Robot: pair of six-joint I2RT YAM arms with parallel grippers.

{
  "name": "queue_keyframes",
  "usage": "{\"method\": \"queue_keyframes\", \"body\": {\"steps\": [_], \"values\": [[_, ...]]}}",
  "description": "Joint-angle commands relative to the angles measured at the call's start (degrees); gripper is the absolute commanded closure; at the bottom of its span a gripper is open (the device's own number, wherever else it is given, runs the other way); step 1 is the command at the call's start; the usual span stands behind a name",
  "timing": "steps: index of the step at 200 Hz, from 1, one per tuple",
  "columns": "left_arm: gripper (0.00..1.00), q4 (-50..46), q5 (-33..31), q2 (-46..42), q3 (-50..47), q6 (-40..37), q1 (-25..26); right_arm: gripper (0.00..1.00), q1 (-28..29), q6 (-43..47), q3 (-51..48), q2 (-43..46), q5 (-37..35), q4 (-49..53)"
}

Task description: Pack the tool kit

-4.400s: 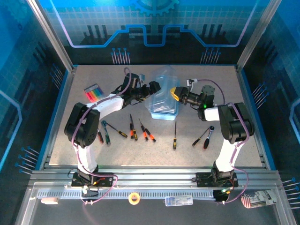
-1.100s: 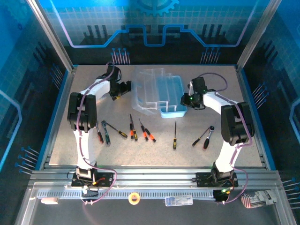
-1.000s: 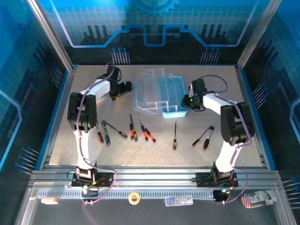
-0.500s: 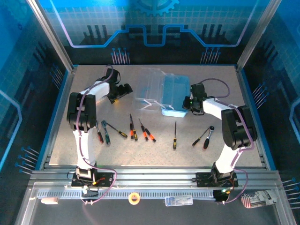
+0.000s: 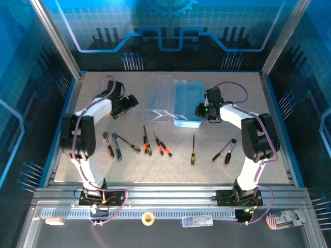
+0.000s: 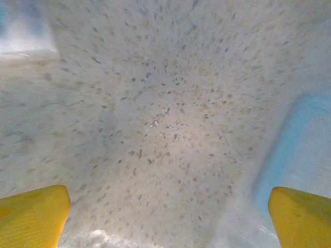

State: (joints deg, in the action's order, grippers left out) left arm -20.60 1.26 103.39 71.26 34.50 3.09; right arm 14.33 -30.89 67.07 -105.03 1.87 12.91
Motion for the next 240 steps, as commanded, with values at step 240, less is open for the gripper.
{"method": "queue_keyframes", "body": {"steps": [240], "values": [[0.01,30.96,22.16,-40.51,-37.86,10.68,19.06,0.62,-16.57,-7.62,-30.59,36.30,-6.57,27.24]]}}
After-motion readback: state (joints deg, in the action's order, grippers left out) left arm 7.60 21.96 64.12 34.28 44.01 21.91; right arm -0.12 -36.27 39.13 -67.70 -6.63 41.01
